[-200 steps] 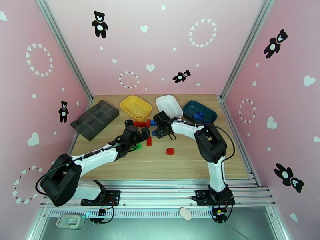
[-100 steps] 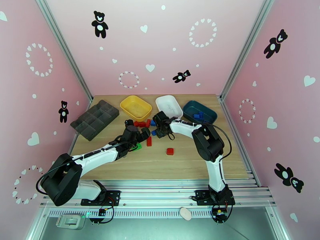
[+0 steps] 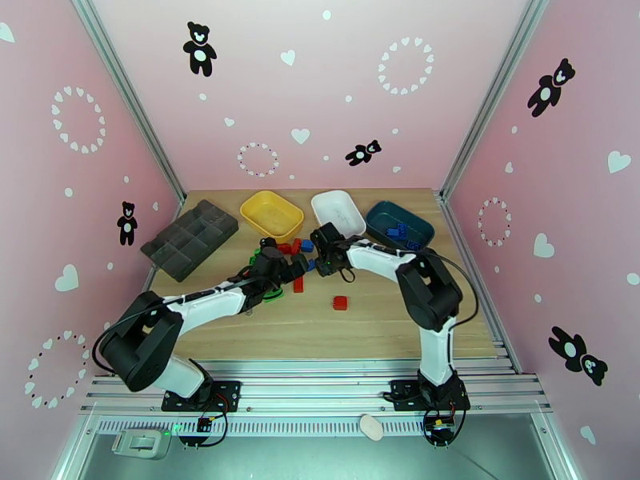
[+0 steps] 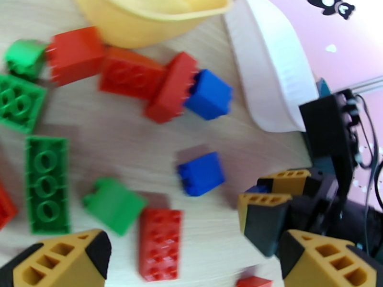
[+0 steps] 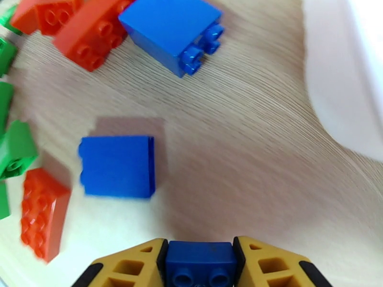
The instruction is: Sort the legos into containers by color
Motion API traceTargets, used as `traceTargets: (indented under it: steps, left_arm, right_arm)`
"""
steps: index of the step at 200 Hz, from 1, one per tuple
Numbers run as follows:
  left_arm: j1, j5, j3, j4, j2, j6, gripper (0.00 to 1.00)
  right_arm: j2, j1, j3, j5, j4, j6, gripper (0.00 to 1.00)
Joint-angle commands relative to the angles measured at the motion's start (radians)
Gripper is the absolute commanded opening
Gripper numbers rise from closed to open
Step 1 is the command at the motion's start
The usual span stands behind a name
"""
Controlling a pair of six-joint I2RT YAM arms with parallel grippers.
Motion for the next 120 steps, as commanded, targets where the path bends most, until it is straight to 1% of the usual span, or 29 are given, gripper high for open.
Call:
traceTargets:
  steps: [1, 24, 47, 81, 120]
  left_arm:
    - [-0.008, 0.107, 0.085, 0.076, 0.049, 0.003, 0.99]
    - [-0.014, 0.195, 0.140, 0.155, 0.123, -0.025, 0.98]
    - [-0.034, 0.283, 0.247, 0.207, 0.228, -0.052, 0.99]
    - [-0.102, 0.401, 0.515, 0.183, 0.428, -0.053, 0.98]
    - [-0.154, 0.503, 0.842, 0.143, 0.671, -0.095, 0.98]
  right_arm:
    - [-0.107, -0.051, -0.045, -0.044, 0.028, 0.057, 0.38]
    - [-0.175, -0.120, -0.094, -0.085, 0.042, 0.105, 0.38]
    - [-0.242, -0.207, -0.144, -0.128, 0.063, 0.156, 0.38]
    - [-0.333, -0.357, -0.199, -0.161, 0.082, 0.220, 0.38]
    - [-0.368, -0.539, -0.205, -0.138, 0.063, 0.274, 0.37]
